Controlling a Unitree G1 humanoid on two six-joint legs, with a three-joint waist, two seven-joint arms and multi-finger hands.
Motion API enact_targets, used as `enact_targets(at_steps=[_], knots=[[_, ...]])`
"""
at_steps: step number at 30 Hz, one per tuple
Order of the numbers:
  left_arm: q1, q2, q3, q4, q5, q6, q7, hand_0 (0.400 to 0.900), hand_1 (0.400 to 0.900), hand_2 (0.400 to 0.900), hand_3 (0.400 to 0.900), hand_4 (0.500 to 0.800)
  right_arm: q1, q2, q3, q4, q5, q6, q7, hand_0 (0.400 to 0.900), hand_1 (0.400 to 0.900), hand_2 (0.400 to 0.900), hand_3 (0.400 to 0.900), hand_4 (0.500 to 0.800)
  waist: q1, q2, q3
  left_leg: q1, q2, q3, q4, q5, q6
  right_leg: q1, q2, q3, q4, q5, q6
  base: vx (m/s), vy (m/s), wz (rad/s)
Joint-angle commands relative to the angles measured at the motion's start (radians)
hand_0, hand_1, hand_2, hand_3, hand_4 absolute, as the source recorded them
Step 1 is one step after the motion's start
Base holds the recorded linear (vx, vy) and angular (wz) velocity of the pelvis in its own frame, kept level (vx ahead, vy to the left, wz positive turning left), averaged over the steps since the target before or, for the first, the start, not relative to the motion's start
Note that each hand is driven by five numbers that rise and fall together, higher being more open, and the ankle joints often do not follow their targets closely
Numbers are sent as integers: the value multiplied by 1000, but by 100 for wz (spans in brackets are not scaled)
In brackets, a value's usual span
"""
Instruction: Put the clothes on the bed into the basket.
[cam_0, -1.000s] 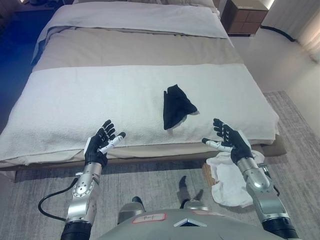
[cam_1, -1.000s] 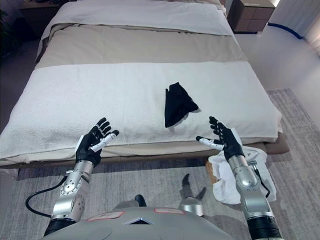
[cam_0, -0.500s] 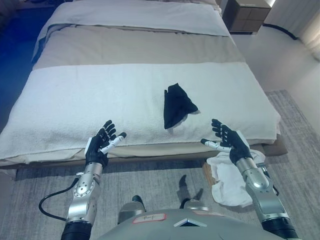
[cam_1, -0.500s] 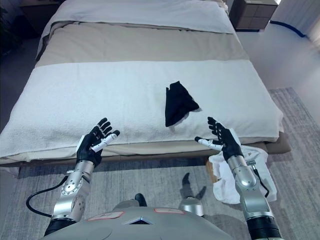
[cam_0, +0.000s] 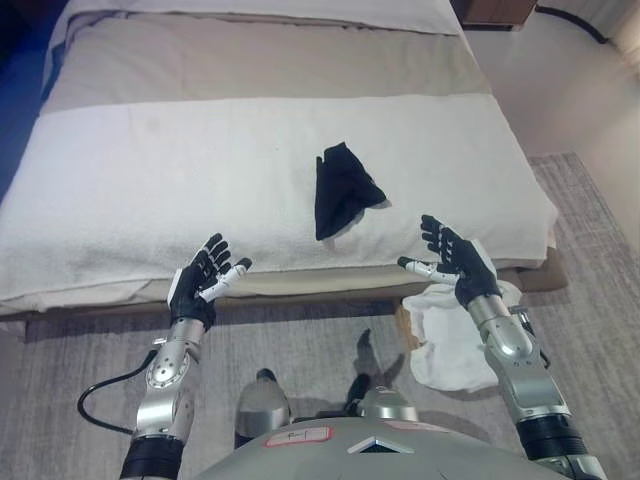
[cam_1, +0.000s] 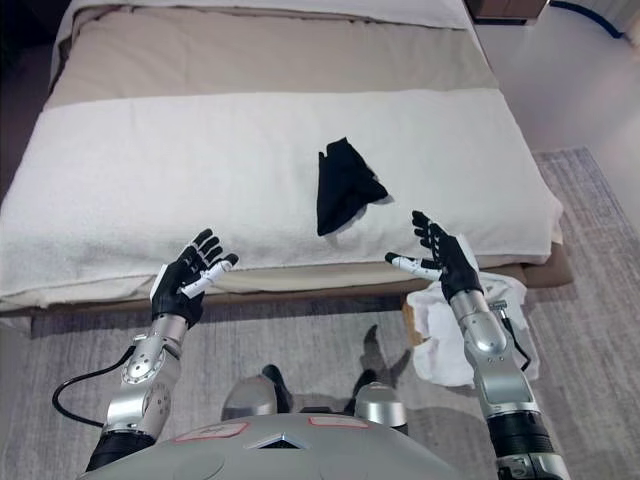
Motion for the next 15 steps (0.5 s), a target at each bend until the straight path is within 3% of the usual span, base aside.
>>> enact_targets(at_steps=[1, 3, 6, 7, 11, 12, 15], knots=[[-89, 24, -14, -94, -50, -94, 6, 900, 900, 900, 900, 800, -101, -61, -49, -49, 32, -105, -65, 900, 900, 900, 900, 800, -9, 11, 6, -122, 28, -76, 118, -3, -69, 4, 41, 7, 1, -70, -22, 36, 30, 15], [-93, 23, -22, -94, -56, -100, 8, 900, 900, 900, 900, 800, -105, -58, -57, -42, 36, -112, -75, 900, 900, 900, 900, 800, -12, 4, 4, -127, 31, -40, 12, -9, -67, -5, 38, 1, 1, -63, -10, 79, 67, 12], [-117, 22, -34, -89, -60, -112, 34, 900, 900, 900, 900, 800, -138, -65, -48, -11, 37, -123, -102, 900, 900, 900, 900, 800, -1, 17, 11, -150, 59, -61, -274, 143, -99, -15, 51, 3, 1, -63, 8, 88, 121, -7], [-124, 23, -38, -83, -64, -118, 41, 900, 900, 900, 900, 800, -152, -71, -39, -6, 34, -124, -106, 900, 900, 900, 900, 800, 3, 22, 14, -150, 67, -77, -330, 166, -110, -13, 54, 8, 1, -65, 14, 114, 159, -16], [-138, 26, -39, -78, -66, -132, 55, 900, 900, 900, 900, 800, -178, -77, -29, 5, 32, -130, -117, 900, 900, 900, 900, 800, 25, 36, 13, -177, 92, -68, -394, 227, -148, 19, 55, 19, 1, -90, 29, 178, 195, -17], [-138, 32, -33, -83, -67, -136, 56, 900, 900, 900, 900, 800, -183, -71, -25, 4, 34, -130, -113, 900, 900, 900, 900, 800, 39, 33, 5, -176, 86, -87, -358, 192, -131, 39, 49, 34, 1, -101, 36, 263, 215, -37], [-148, 52, -43, -84, -64, -133, 57, 900, 900, 900, 900, 800, -176, -52, -28, 16, 30, -125, -113, 900, 900, 900, 900, 800, 50, 4, -14, -244, 50, -62, -222, 133, -102, 110, 3, 12, 1, -123, 41, 331, 270, -4]])
